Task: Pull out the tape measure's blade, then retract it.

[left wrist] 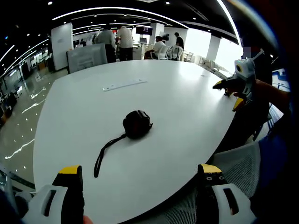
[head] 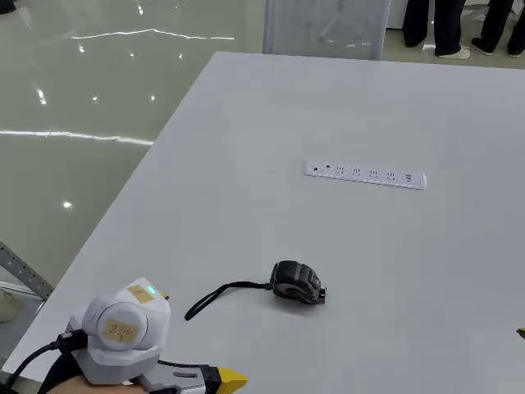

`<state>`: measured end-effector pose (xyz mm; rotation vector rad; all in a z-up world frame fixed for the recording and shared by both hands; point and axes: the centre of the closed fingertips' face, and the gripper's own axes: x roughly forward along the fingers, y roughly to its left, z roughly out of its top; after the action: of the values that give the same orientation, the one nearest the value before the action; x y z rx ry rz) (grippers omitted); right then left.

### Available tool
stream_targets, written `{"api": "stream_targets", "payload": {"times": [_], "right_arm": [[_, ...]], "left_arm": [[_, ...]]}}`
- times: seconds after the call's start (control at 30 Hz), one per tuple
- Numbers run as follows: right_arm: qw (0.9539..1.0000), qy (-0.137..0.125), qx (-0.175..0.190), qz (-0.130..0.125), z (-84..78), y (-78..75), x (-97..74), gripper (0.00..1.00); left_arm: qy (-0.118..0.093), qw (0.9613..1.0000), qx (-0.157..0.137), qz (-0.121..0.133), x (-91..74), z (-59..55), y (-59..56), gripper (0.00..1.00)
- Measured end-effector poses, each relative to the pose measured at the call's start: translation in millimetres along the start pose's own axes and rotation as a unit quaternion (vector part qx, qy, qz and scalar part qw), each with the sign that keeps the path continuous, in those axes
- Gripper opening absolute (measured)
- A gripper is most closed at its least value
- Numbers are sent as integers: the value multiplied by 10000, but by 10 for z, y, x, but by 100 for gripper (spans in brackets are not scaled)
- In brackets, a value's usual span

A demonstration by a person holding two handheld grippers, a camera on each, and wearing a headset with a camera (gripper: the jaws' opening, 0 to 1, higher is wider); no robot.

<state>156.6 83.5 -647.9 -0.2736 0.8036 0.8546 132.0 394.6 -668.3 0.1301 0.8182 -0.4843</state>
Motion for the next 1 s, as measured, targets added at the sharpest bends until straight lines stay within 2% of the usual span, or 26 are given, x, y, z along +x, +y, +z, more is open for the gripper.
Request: {"api": "stream_targets", "payload": {"times": [0.63, 1.0], "right_arm": [[9997, 44, -183, 177, 46, -8, 188, 94], [9992, 58, -275, 285, 106, 4, 294, 93]], "left_arm": [[29, 9998, 128, -127, 143, 41, -30, 98], [41, 9996, 232, -178, 254, 63, -11, 97]]}}
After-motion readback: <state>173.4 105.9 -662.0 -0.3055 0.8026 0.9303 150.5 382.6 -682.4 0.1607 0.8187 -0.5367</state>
